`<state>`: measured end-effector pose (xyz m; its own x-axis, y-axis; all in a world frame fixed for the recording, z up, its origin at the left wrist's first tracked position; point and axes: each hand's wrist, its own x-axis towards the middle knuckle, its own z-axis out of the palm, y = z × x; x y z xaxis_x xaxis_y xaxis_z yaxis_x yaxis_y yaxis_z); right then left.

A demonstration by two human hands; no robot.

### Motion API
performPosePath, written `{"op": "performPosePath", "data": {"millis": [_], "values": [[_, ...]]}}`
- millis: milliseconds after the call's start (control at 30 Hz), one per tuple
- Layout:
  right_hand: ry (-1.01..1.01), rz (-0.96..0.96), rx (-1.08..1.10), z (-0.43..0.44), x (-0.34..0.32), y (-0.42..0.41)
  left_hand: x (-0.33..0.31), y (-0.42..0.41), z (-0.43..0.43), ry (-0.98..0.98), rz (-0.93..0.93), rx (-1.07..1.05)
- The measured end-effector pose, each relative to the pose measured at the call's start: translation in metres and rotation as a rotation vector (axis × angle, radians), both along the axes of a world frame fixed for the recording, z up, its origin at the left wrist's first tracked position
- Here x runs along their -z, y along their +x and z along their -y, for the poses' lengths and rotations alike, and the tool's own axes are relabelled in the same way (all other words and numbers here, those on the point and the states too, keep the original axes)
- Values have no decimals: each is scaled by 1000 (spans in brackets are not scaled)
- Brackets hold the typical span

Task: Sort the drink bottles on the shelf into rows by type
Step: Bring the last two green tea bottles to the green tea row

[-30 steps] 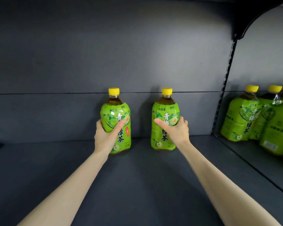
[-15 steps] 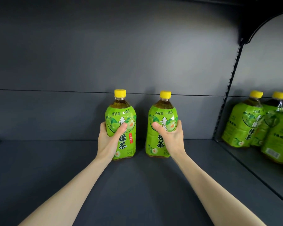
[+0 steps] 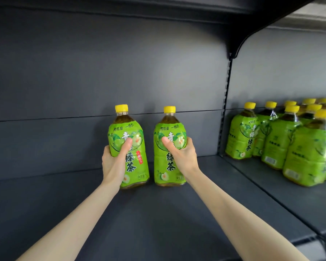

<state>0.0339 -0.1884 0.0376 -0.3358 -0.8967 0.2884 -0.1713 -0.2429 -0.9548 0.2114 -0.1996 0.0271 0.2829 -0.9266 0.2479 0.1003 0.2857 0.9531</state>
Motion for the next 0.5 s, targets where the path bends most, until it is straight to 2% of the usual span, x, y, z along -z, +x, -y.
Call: {"op": "performPosePath", "data": {"millis": [133, 267, 500], "values": [[-44, 40, 28, -37, -10, -28, -23, -36, -31, -14, -108, 64], [-112, 106, 45, -79, -20, -72, -34, -79, -67, -53, -92, 137], [-128, 73, 58, -175, -21, -180, -26, -189, -142, -41, -136, 228]]}}
